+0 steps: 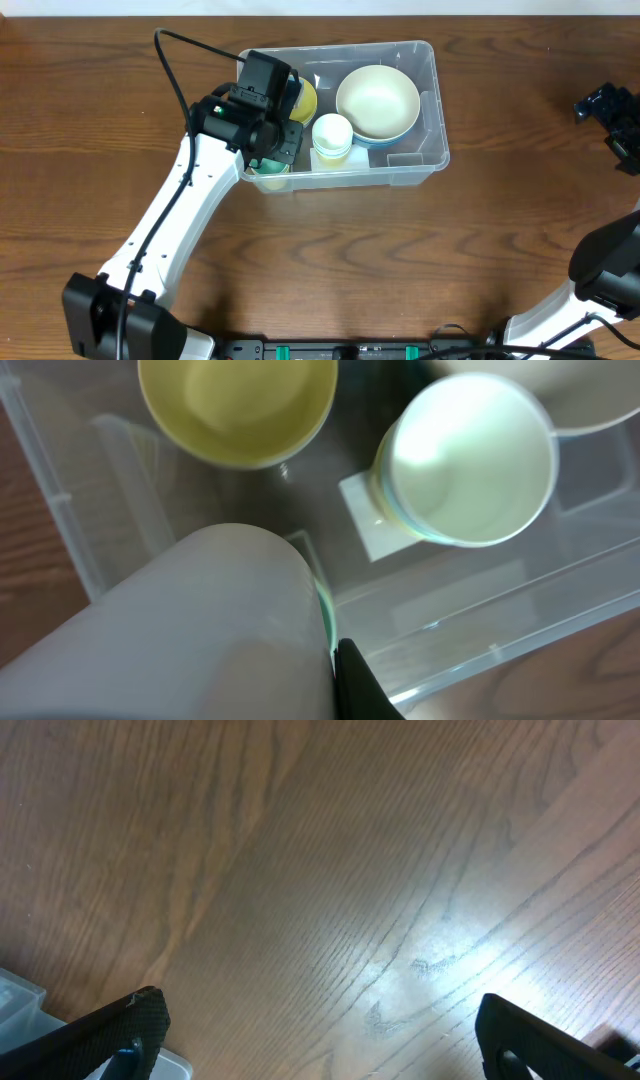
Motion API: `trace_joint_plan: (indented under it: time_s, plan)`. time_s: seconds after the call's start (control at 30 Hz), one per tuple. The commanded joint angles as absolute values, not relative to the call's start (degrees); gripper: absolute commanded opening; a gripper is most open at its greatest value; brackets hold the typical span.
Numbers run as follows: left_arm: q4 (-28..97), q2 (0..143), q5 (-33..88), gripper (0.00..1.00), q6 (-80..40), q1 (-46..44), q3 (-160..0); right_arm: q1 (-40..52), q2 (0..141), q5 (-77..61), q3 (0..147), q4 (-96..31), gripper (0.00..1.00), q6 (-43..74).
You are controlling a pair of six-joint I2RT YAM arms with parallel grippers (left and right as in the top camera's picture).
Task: Pack container
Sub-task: 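Carry the pink cup into the container above the teal cup, then release the pink cup onto the stack and retract the left arm to rest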
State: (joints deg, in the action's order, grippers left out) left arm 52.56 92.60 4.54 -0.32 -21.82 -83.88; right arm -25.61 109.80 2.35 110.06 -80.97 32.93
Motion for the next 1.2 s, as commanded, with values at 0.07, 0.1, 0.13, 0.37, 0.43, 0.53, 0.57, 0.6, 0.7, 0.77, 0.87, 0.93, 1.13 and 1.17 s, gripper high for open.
trace_joint_plan:
  time_s: [0.07,0.1,0.13,0.37,0.43,0.53,0.57,0.6,0.7,0.77,0.87,0.93,1.13,1.17]
  plan:
    - [53.95,94.08,1.85,0.06,0.38,-21.78,-83.92,-25.54,109.51,2.74,109.91,-80.95,0.99,33.82]
    - [54.15,94.35,1.85,0.06,0.38,-21.78,-83.92,-25.54,109.51,2.74,109.91,-80.95,0.99,33.82]
    - [54.22,94.65,1.87,0.06,0.38,-21.78,-83.85,-25.54,109.51,2.74,109.91,-80.95,0.99,33.82]
    - [55.70,95.48,1.87,0.06,0.21,-21.78,-83.74,-25.54,109.51,2.74,109.91,-80.97,0.99,33.82]
    - [55.90,95.48,1.87,0.06,0.21,-21.78,-83.74,-25.54,109.51,2.74,109.91,-80.95,0.99,33.82]
    - [56.07,95.48,1.89,0.22,0.21,-21.78,-83.74,-25.54,109.51,2.74,109.91,-80.95,0.99,33.85]
    - [56.10,95.48,1.89,0.35,0.21,-21.78,-83.74,-25.54,109.51,2.74,109.91,-80.95,0.99,33.82]
    - [56.12,95.48,1.89,0.44,0.21,-21.78,-83.74,-25.54,109.51,2.74,109.91,-80.95,0.99,33.85]
    - [56.42,95.48,1.89,0.60,0.19,-21.78,-83.74,-25.54,109.51,2.74,109.91,-80.95,0.99,33.82]
    - [56.58,95.48,1.89,0.60,0.19,-21.78,-83.74,-25.54,109.51,2.74,109.91,-80.97,0.99,33.85]
    - [56.53,95.46,1.89,0.60,0.19,-21.78,-83.77,-25.54,109.51,2.74,109.91,-80.95,0.99,33.82]
    - [56.55,95.33,1.89,0.60,0.19,-21.74,-83.88,-25.54,109.51,2.74,109.91,-80.95,0.99,33.82]
    - [61.08,90.45,1.89,0.64,-3.31,-21.06,-87.90,-25.54,109.51,2.74,109.91,-80.97,0.99,33.82]
    - [62.48,88.92,1.89,0.67,-3.31,-21.04,-89.21,-25.47,109.51,2.74,109.91,-80.97,0.99,33.82]
